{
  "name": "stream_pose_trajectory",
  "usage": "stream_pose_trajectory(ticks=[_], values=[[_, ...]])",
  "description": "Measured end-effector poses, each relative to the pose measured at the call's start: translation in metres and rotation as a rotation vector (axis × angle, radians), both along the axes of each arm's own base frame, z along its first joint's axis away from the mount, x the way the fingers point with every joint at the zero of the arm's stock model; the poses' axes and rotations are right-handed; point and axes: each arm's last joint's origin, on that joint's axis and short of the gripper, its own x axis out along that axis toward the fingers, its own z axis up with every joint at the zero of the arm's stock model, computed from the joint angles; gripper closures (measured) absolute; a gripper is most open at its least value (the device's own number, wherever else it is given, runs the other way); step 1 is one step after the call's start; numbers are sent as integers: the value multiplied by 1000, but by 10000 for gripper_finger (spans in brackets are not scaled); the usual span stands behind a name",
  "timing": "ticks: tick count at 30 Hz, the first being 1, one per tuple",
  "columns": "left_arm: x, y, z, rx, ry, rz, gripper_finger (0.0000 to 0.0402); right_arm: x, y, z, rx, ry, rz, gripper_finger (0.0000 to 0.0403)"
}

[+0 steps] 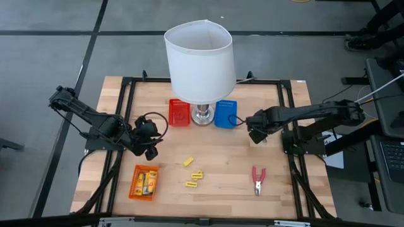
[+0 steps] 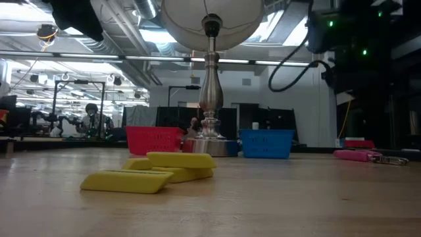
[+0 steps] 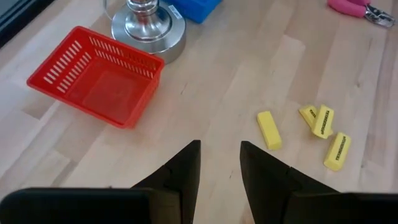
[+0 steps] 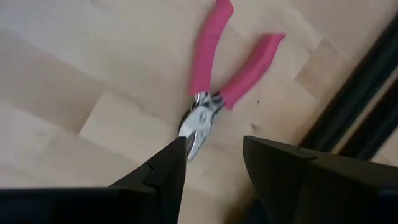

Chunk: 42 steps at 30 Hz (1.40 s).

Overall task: Pick & Place School Supplies
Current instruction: Put the pink hole puncher into the red basket

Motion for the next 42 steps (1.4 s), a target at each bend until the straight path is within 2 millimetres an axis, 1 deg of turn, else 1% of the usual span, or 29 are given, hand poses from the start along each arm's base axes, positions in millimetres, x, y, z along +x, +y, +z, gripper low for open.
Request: stream_pose_trajectory(ticks=[5,10,13,19,23,25,28,36,37,39,42], values=[[0,-1,0,-46,-5,16,292,1,-10,-10,-90,-24,32,224],[3,-3,2,-86,-37,12,292,8,-18,-15,-95,-109,40,202],[4,-3,2,-108,-48,25,292,8,-22,-21,-95,-133,21,190],[4,-4,3,-149,-54,35,292,-2,-23,-46,-45,-145,-4,186],[6,-5,4,-160,-75,35,292,-5,-23,-56,-41,-169,-8,190],[6,-5,4,-163,-81,35,292,-5,-23,-60,-36,-194,-9,203],[7,-5,4,-165,-83,34,292,-5,-22,-63,-30,-215,-11,237],[7,-5,4,-165,-85,34,292,-3,-22,-63,-27,-244,-40,369],[7,-6,4,-165,-85,34,292,-2,-21,-63,-16,-257,-36,379],[7,-6,4,-165,-85,33,292,3,-17,-61,23,-302,-32,380],[7,-6,5,-169,-85,31,292,16,-4,-48,134,-408,14,380]])
